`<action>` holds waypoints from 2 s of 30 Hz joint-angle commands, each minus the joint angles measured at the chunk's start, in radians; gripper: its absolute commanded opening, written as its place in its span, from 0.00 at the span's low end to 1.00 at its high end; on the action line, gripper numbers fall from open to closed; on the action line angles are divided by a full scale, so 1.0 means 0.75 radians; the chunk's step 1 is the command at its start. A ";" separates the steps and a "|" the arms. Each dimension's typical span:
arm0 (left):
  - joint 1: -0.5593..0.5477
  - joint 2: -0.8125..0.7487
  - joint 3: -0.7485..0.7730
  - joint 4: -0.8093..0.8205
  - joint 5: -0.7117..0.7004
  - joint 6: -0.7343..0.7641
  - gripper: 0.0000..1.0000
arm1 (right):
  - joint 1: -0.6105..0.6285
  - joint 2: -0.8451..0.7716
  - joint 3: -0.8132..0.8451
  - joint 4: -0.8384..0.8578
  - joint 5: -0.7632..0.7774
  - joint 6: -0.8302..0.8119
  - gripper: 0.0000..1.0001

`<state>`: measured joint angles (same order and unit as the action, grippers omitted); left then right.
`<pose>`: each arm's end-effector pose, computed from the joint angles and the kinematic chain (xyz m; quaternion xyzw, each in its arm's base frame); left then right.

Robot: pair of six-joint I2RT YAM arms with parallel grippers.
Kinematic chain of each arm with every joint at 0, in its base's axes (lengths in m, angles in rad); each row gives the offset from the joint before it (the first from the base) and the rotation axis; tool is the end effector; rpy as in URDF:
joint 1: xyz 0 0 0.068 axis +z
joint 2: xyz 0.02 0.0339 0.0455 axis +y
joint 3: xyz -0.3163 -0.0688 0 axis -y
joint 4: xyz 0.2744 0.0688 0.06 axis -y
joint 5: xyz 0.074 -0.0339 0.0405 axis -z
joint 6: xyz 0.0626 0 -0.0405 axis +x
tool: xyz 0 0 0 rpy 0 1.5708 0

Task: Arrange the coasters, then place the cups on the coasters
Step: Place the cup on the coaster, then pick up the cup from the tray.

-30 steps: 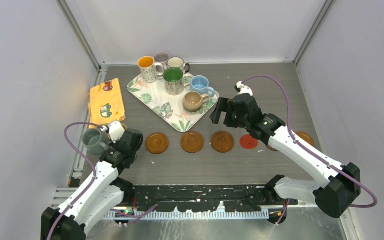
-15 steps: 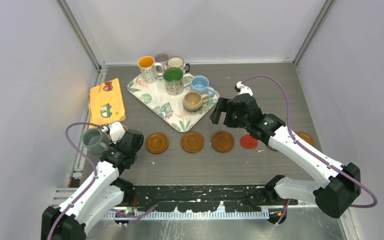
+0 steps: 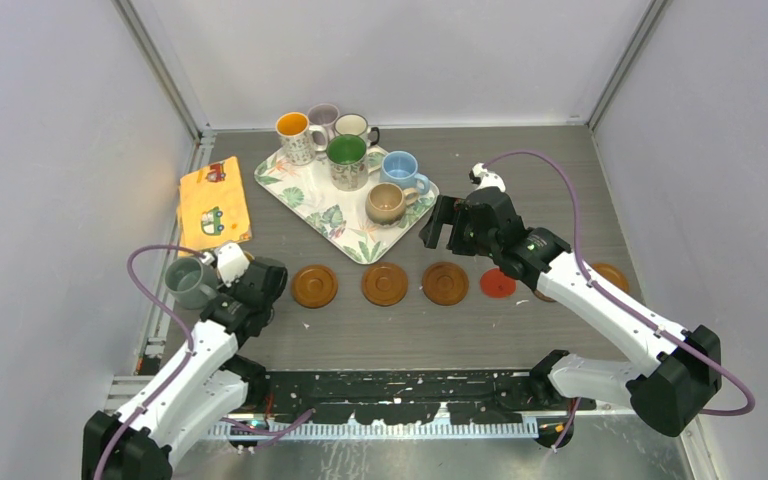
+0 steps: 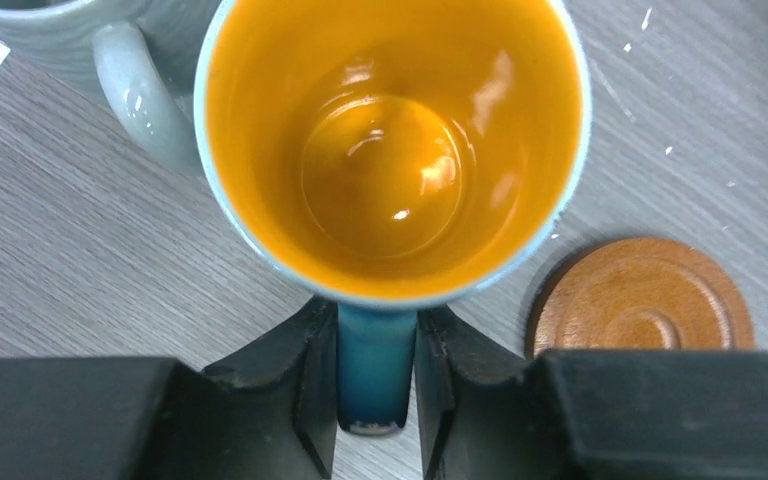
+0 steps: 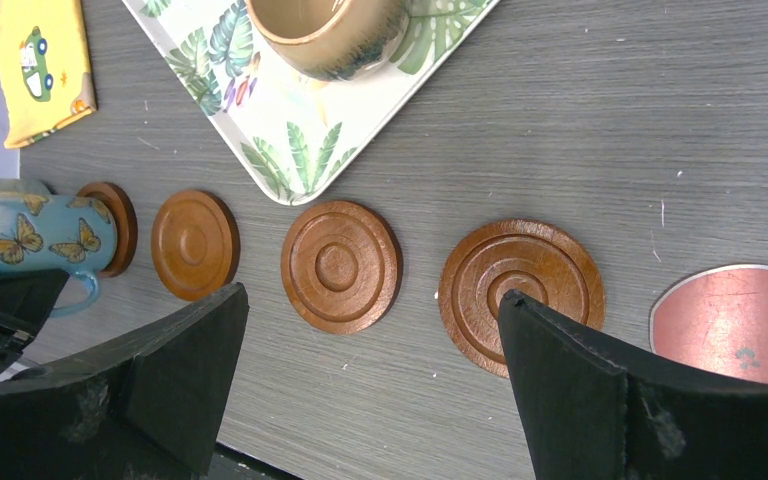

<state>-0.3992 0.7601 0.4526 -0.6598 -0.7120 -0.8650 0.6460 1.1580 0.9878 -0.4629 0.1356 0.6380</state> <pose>0.1443 -0.0165 0.2056 -0.3073 0.8469 0.1039 0.4214 0.2314 0.1638 0.3354 0.0271 0.8902 0.2215 0.3973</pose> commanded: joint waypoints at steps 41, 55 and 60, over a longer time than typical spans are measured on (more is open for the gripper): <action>-0.011 0.381 0.749 -0.071 0.262 0.169 1.00 | -0.004 0.017 0.066 0.002 0.120 -0.008 1.00; -0.162 0.808 0.933 0.201 0.480 0.232 1.00 | -0.203 0.328 0.190 0.175 -0.149 0.103 1.00; -0.202 0.820 0.902 0.229 0.542 0.239 1.00 | -0.270 0.493 0.292 0.305 -0.247 0.124 1.00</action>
<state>-0.5304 1.3842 1.1126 -0.5507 -0.3569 -0.7044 0.4690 1.4666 1.1114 -0.3634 0.0357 0.7052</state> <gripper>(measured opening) 0.996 0.998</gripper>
